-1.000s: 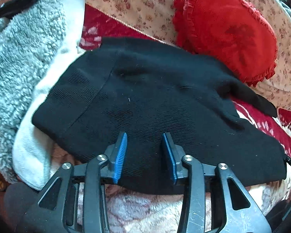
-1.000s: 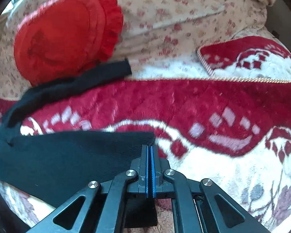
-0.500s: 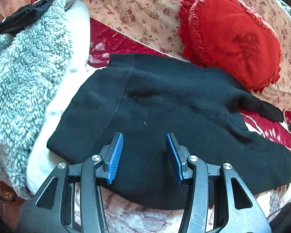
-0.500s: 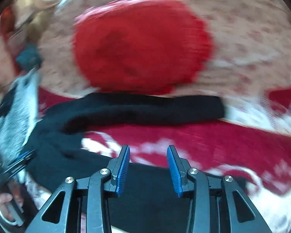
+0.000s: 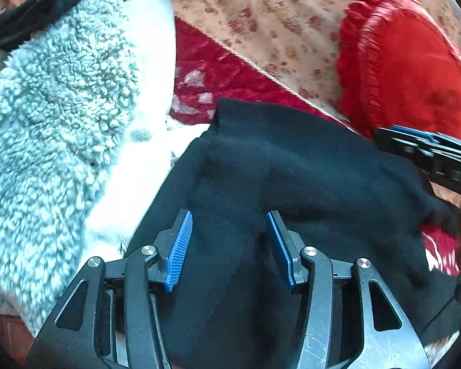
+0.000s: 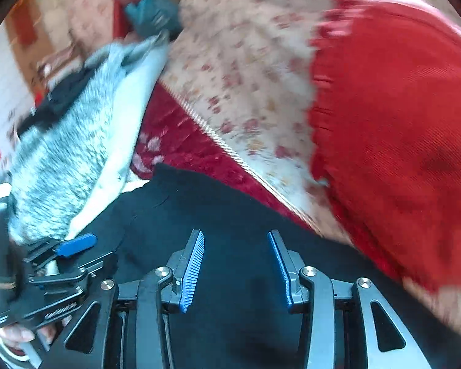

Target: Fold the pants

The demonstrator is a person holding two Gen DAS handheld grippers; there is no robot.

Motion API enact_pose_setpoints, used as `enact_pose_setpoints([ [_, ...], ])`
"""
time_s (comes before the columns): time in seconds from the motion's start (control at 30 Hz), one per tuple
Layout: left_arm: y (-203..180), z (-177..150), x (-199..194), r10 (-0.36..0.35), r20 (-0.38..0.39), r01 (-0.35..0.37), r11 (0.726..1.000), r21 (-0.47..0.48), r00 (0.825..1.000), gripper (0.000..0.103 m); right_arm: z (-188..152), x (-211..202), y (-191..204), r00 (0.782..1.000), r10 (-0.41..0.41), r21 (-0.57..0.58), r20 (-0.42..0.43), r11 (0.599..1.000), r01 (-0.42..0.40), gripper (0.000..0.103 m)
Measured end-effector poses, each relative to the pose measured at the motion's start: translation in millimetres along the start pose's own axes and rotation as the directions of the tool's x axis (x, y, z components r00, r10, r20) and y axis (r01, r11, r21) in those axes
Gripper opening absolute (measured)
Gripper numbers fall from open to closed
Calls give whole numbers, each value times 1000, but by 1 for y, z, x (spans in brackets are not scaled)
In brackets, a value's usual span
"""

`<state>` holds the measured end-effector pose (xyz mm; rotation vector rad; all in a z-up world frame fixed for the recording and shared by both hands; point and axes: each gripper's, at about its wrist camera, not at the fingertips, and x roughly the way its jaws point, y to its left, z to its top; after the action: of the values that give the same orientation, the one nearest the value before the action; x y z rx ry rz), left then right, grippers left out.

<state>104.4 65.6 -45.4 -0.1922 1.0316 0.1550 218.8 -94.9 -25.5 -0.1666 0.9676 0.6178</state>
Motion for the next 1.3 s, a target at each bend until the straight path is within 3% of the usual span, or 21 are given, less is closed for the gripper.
enact_pose_setpoints([
  [0.1,6,6,9,-2,-3,2,1000,-29,1000,55,20,32,3,999,-30,-69,-42,997,27,42],
  [0.3,7,10,20,-14,14,15,999,-35,1000,59,34,91,-4,984,-20,-180,-179,984,-12,44],
  [0.37,6,10,22,-12,22,13,999,-35,1000,60,34,94,-4,988,-3,-203,-153,979,-28,43],
  [0.43,7,11,23,-15,25,16,999,-34,1000,60,33,95,-8,988,31,-175,-153,983,-58,26],
  [0.47,8,11,21,-20,27,21,999,-39,999,60,33,94,-7,988,39,-170,-149,983,-64,22],
  [0.5,10,11,20,-26,29,27,999,-46,999,60,32,91,-5,990,27,-180,-140,982,-52,12],
  [0.53,12,11,17,-29,30,31,998,-60,999,60,30,87,-1,992,21,-194,-128,980,-46,9],
  [0.63,23,9,-2,-41,52,46,995,-91,998,60,24,62,6,997,21,-184,-75,982,-34,8],
  [0.8,55,4,-58,-10,165,32,991,-127,986,60,9,-5,30,999,3,-171,50,985,5,8],
  [0.93,87,-2,-98,17,219,23,983,-180,976,60,-19,-55,56,993,-16,-127,116,991,31,8],
  [1.0,95,-3,-110,23,232,22,981,-192,972,60,-40,-75,74,990,10,-93,137,996,3,8],
  [1.13,95,-13,-125,28,250,21,981,-191,968,60,-79,-81,111,991,26,-21,134,1000,-23,8],
  [1.23,88,-22,-128,11,234,32,984,-178,972,60,-100,-48,136,997,60,30,58,998,-61,8],
  [1.3,79,-27,-126,-1,220,35,988,-152,976,60,-110,-23,150,1000,6,20,24,1000,-6,8],
])
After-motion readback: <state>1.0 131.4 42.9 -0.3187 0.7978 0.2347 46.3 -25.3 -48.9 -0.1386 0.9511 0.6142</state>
